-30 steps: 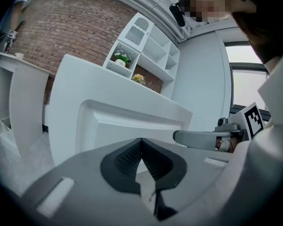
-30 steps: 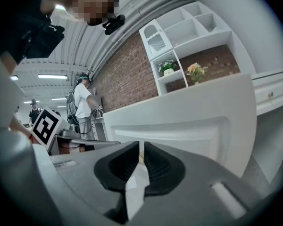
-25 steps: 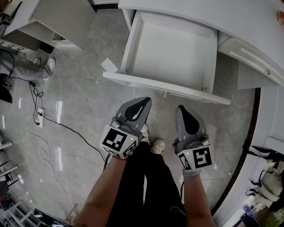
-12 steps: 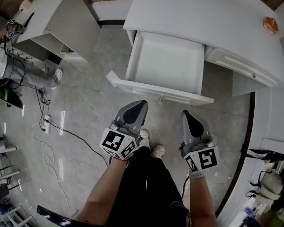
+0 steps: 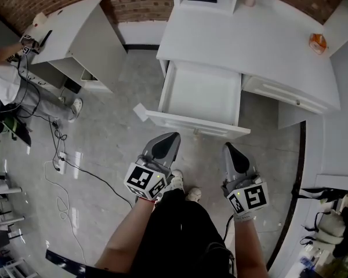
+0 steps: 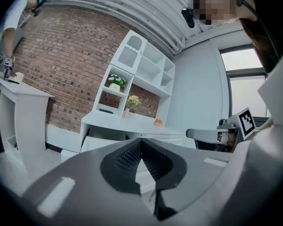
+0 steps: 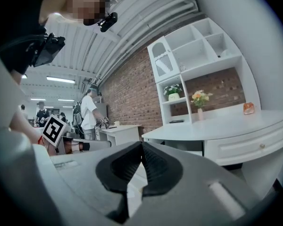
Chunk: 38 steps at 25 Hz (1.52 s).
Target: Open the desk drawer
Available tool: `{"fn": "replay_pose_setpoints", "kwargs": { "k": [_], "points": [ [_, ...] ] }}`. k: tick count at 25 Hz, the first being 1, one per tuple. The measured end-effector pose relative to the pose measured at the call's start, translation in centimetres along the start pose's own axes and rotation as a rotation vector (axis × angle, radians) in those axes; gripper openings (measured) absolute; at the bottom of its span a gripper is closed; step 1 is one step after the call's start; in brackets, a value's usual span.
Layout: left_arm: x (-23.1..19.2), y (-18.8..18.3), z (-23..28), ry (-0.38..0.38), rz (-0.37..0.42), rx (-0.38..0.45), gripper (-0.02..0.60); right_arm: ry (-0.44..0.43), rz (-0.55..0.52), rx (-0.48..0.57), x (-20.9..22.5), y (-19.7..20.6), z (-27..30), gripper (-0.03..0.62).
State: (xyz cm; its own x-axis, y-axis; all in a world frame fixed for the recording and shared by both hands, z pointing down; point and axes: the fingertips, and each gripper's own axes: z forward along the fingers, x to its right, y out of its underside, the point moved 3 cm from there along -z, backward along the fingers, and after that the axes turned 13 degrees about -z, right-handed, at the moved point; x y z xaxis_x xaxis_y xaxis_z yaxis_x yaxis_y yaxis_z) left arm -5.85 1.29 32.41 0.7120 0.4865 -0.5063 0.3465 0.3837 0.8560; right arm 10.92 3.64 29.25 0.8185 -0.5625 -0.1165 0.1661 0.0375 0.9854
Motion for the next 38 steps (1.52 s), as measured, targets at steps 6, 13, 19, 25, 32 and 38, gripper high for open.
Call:
{"fn": "replay_pose_setpoints", "kwargs": {
  "k": [6, 13, 19, 25, 32, 38],
  "points": [
    [1.6, -2.5, -0.8, 0.007, 0.012, 0.022, 0.002, -0.005, -0.019, 0.025, 0.2, -3.3, -0.8, 0.003],
    [3.3, -5.8, -1.9, 0.016, 0.033, 0.045, 0.002, -0.005, -0.045, 0.044, 0.8, -7.1, -1.5, 0.002],
    [4.7, -8.4, -3.2, 0.009, 0.044, 0.070, 0.002, 0.016, -0.036, 0.061, 1.8, -9.8, -2.7, 0.003],
    [5.5, -9.8, -4.7, 0.007, 0.029, 0.083, 0.002, 0.047, -0.038, 0.102, 2.7, -11.8, -4.1, 0.003],
    [6.7, -11.5, -6.2, 0.005, 0.076, 0.105, 0.002, 0.064, -0.041, 0.112, 3.0, -13.5, -5.8, 0.003],
    [7.2, -13.5, -7.4, -0.004, 0.094, 0.159, 0.002, 0.070, -0.051, 0.135, 2.6, -15.1, -6.8, 0.003]
  ]
}}
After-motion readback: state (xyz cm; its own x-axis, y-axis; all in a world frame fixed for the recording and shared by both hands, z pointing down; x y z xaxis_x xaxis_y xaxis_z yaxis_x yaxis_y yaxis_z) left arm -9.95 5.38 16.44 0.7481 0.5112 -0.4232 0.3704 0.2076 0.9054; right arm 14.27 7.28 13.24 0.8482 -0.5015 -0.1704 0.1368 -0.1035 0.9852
